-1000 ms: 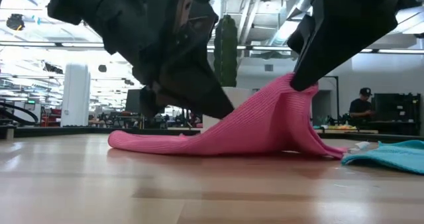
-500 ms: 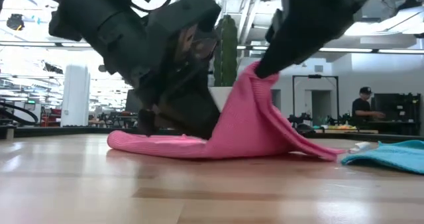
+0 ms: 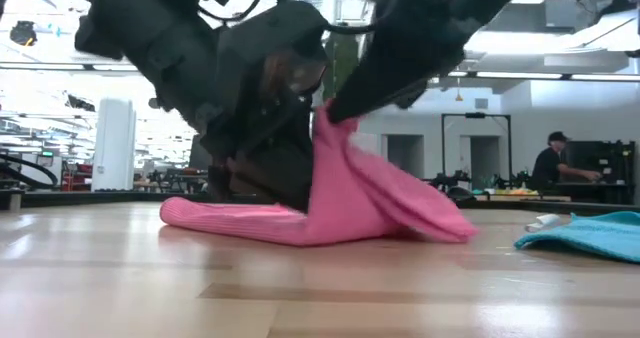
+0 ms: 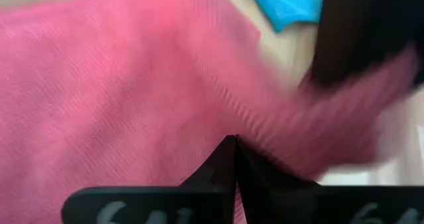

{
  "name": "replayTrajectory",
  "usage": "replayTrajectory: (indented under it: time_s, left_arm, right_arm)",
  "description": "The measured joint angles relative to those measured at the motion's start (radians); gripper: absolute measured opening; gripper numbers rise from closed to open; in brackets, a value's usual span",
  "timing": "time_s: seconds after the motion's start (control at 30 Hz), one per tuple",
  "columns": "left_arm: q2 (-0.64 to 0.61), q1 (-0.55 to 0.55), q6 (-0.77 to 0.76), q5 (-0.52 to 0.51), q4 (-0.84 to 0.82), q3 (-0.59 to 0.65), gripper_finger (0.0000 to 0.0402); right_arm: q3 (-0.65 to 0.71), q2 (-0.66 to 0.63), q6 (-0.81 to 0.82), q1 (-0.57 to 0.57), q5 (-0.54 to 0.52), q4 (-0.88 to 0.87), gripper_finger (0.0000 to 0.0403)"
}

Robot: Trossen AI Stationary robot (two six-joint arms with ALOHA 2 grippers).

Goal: Fold microfiber towels
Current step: Fold the pink microfiber cloth

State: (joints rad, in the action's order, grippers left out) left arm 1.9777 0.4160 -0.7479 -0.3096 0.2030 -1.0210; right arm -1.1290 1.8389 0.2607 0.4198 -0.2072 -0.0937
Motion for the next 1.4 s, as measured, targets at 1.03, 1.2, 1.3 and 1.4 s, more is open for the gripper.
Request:
replayTrajectory:
  time_s: [1.03,1.2,1.3,1.4]
  left_arm:
    - [-0.193,-0.063,-0.039,-0.116,-0.043,0.287,0.0000]
    - [-0.192,-0.135,0.046,-0.093,0.012,0.289,0.0000]
    - [-0.192,-0.174,0.064,-0.066,0.054,0.289,0.0000]
    - [-0.199,-0.188,0.051,-0.041,0.062,0.286,0.0000]
  right_arm:
    - [0.003,0.034,0.154,0.097,0.034,0.043,0.0032]
    - [0.003,0.034,0.158,0.142,0.032,0.042,0.0031]
    - [0.003,0.034,0.154,0.145,0.033,0.042,0.0029]
    - [0.003,0.034,0.151,0.125,0.032,0.042,0.0030]
